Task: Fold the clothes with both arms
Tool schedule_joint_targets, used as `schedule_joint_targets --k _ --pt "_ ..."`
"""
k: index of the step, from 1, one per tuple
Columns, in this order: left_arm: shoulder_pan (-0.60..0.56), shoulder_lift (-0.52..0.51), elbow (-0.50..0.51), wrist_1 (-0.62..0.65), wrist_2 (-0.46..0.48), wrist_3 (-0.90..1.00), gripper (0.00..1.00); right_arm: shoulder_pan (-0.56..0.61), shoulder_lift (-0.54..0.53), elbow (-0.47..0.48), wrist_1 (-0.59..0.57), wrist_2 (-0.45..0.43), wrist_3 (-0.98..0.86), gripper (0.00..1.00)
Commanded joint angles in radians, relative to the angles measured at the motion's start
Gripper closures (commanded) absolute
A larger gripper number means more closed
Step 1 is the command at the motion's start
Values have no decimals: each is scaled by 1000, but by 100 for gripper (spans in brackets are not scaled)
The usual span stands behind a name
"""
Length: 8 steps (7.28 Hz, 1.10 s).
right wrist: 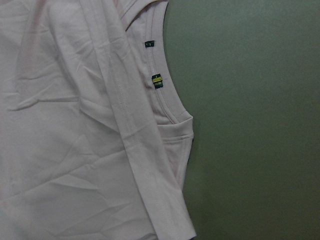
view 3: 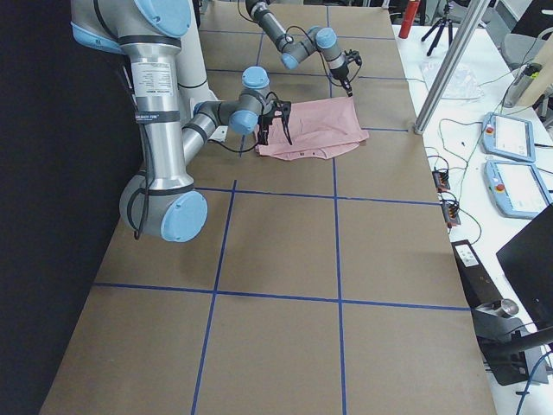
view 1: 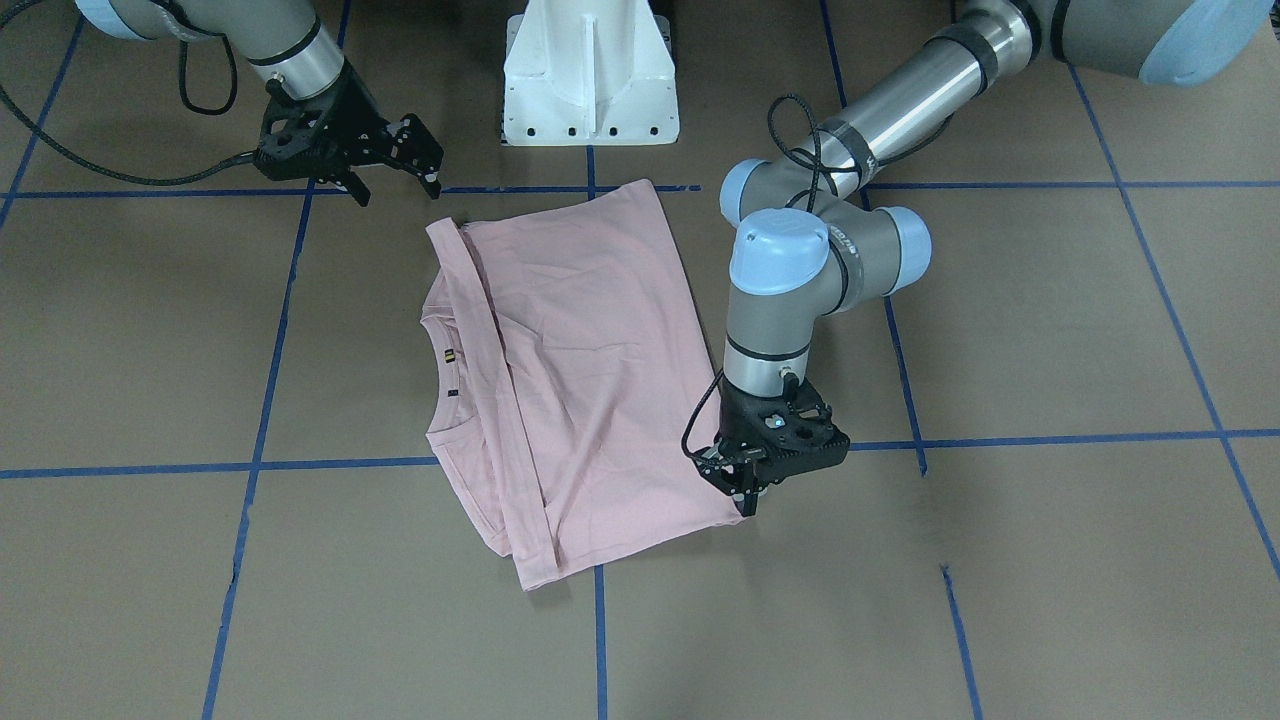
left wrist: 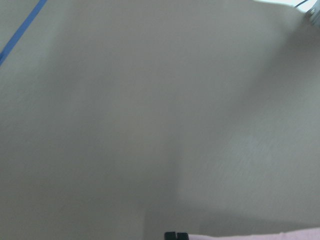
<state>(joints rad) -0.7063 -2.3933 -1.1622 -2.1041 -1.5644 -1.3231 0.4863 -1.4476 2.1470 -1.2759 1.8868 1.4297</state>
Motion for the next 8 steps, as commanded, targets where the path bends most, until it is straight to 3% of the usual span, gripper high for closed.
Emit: schedule_joint_targets --k 1,3,4,5,6,7,8 --pt "-16 -93 207 -196 55 63 100 9 1 2 1 0 0 0" --pt "-19 -116 300 -331 84 65 100 17 1 -3 1 -1 -2 0" --pt "-21 -115 305 -332 86 65 86 21 1 -3 0 -2 -2 0" --pt "-22 -112 308 -330 83 64 1 26 1 -3 0 -3 -3 0" --pt "-27 -107 270 -327 67 53 0 26 10 -4 0 -26 -3 0" --pt "-30 -49 162 -317 -4 16 0 26 29 -10 -2 -40 -5 0" --pt "-30 68 -23 -283 -111 -119 0 26 29 -13 -2 -43 -5 0"
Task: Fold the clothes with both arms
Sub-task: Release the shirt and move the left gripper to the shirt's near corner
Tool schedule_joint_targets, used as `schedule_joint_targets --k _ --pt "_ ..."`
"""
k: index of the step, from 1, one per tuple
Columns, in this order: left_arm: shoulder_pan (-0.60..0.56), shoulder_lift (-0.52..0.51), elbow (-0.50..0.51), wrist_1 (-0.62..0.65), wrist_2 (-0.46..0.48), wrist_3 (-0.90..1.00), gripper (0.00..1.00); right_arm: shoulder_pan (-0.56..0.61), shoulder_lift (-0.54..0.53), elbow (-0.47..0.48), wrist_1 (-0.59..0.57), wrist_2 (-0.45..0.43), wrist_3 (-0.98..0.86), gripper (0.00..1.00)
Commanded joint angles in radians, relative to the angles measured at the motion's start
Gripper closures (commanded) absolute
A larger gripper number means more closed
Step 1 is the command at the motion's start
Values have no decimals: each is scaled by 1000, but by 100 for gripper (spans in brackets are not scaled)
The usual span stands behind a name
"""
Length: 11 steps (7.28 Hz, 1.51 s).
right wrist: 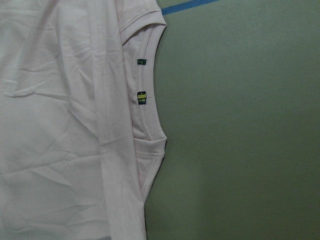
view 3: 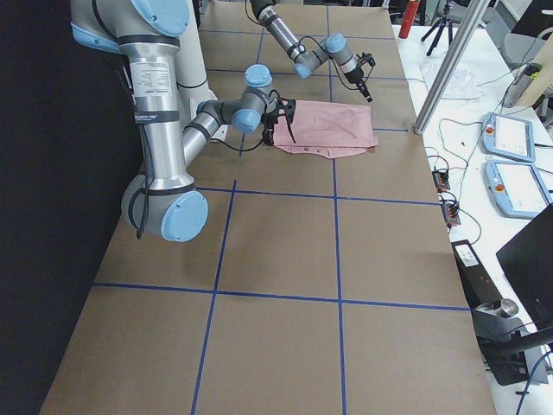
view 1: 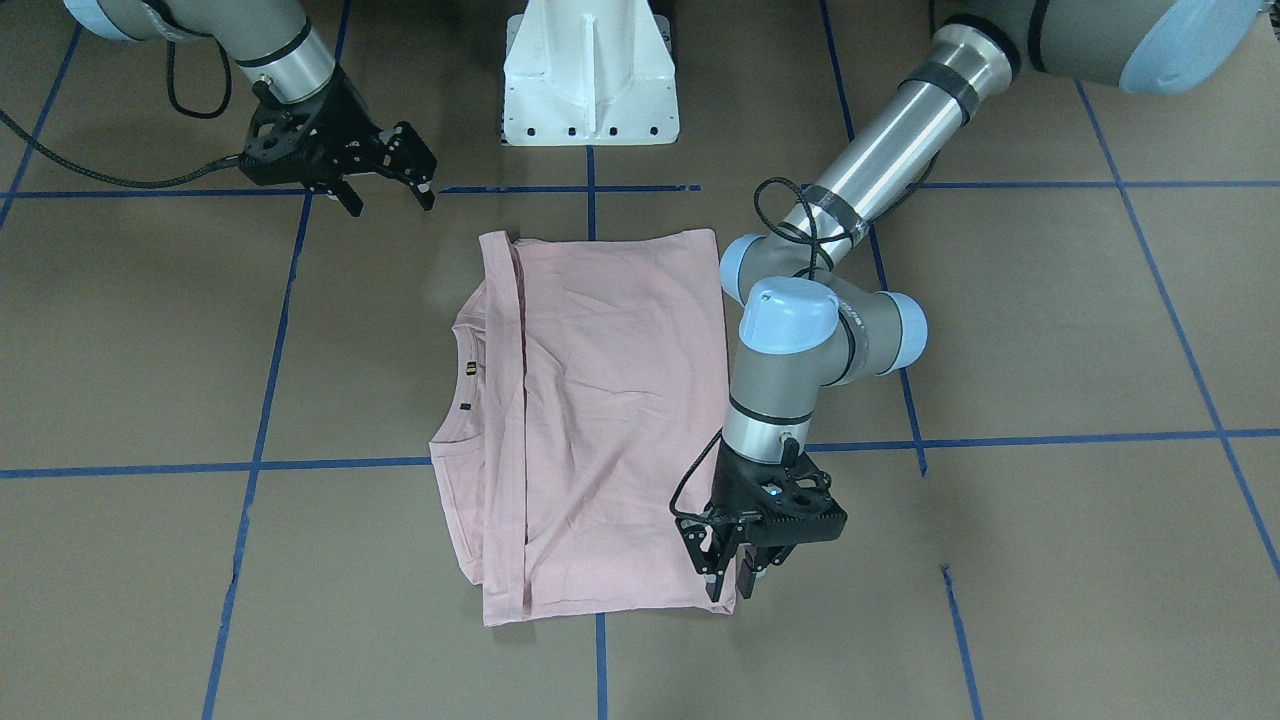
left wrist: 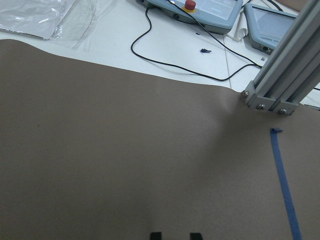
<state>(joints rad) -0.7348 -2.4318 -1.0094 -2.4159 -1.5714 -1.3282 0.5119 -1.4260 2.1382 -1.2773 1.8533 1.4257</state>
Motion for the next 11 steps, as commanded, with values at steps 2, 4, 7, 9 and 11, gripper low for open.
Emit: schedule_joint_targets --k 2,4,7,9,11 --pt "9 308 -494 145 -154 -175 0 0 7 -7 -1 -9 -1 0" --pt "35 385 -735 492 -218 -209 0 0 7 -18 -1 -17 -1 0" --pt "364 455 -887 760 -32 -610 0 3 6 -18 -1 -19 -1 0" --pt "443 433 -887 846 -30 -707 0 2 7 -17 -1 -20 1 0" --pt "465 416 -867 856 -25 -723 2 2 9 -15 -1 -28 2 0"
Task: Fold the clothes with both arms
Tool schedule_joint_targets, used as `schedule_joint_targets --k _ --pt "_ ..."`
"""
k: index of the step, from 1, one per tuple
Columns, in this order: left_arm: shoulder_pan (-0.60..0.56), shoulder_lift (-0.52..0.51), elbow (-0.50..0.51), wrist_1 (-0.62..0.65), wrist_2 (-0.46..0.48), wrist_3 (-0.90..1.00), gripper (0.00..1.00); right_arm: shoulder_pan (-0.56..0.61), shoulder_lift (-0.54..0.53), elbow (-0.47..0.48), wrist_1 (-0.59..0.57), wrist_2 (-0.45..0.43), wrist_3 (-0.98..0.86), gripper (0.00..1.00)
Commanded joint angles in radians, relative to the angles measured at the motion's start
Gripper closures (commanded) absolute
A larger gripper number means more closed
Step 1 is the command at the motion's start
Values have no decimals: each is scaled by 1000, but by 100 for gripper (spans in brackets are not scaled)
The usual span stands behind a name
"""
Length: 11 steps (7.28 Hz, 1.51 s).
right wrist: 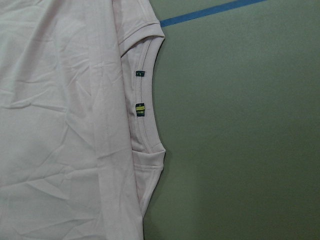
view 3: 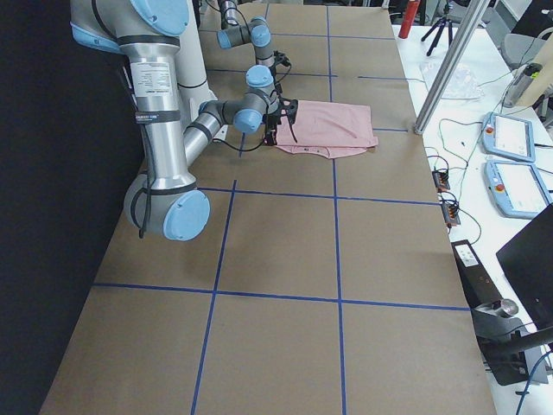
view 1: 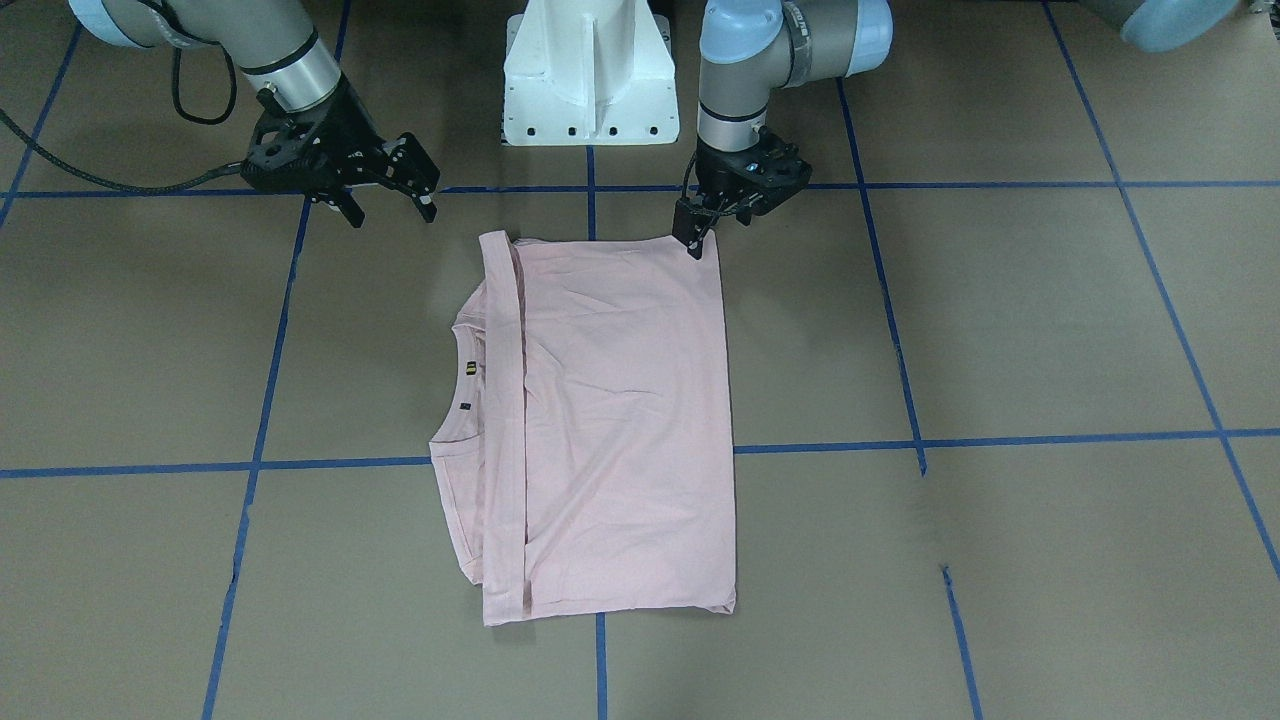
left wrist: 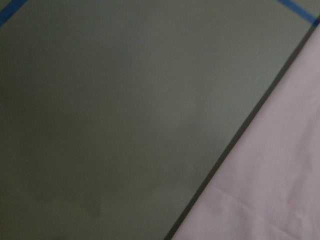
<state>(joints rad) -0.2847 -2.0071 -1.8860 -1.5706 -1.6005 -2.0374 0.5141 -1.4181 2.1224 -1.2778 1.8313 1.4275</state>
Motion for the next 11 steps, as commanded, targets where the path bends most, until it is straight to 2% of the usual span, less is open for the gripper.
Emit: schedule_joint_targets --k 1,3,4,5,6,7,9,11 --pt "15 -18 28 9 22 -12 2 0 -1 -1 0 -9 1 0" --pt "15 -25 47 9 34 -7 7 1 -1 -1 0 -9 1 0" --pt "15 -28 45 7 33 -7 17 1 -1 -1 0 -9 -1 0" --pt "15 -28 44 7 34 -9 38 4 -1 -1 0 -9 -1 0" --pt "15 -27 41 6 34 -9 64 4 -2 -1 0 -9 -1 0" --pt "16 -27 38 6 36 -9 83 4 -2 1 0 -7 -1 0" --pt "18 -25 35 6 36 -7 99 4 -2 -1 0 -9 -1 0" --pt "18 -24 27 6 34 0 100 6 -2 -1 0 -9 -1 0"
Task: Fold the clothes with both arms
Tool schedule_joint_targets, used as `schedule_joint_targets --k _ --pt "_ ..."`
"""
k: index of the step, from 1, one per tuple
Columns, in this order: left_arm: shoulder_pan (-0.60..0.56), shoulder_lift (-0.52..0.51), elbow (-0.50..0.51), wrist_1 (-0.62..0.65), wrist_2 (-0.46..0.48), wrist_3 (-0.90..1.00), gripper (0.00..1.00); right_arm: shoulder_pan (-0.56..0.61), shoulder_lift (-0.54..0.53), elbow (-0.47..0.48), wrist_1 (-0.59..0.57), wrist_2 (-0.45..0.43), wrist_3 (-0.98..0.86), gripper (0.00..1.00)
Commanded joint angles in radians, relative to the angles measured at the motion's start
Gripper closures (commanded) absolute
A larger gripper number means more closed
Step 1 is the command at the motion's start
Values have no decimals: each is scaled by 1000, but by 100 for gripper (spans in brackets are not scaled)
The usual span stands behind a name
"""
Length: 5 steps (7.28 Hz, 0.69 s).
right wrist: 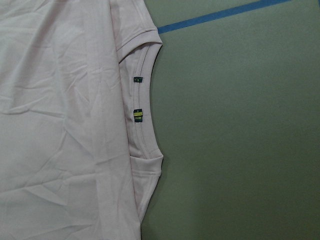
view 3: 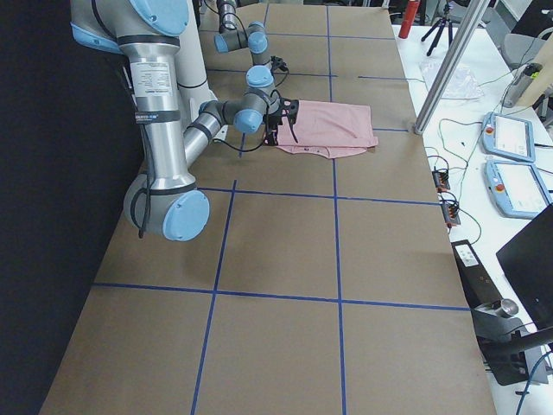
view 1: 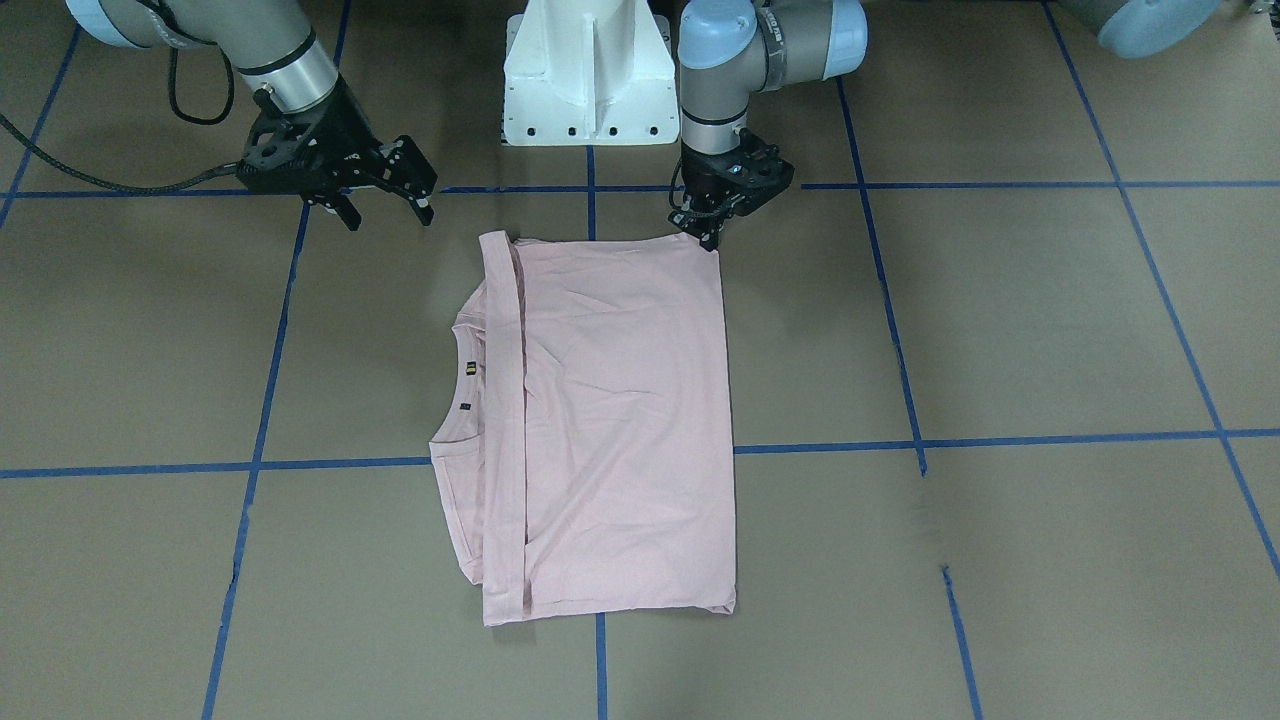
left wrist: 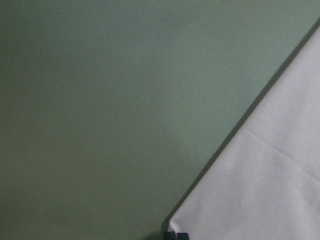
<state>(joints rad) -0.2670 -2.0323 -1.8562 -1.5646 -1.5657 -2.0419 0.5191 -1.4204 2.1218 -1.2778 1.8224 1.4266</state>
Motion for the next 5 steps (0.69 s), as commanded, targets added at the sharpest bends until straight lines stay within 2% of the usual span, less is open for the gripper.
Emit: schedule_joint_targets --k 1,3,5 --pt "-1 3 -6 2 -1 5 100 1 0 0 0 0 0 0" --pt "-9 12 -67 8 -2 64 100 -4 3 -3 -12 0 3 0" --pt "-15 12 -66 6 -2 91 100 -14 47 -75 -14 1 113 0"
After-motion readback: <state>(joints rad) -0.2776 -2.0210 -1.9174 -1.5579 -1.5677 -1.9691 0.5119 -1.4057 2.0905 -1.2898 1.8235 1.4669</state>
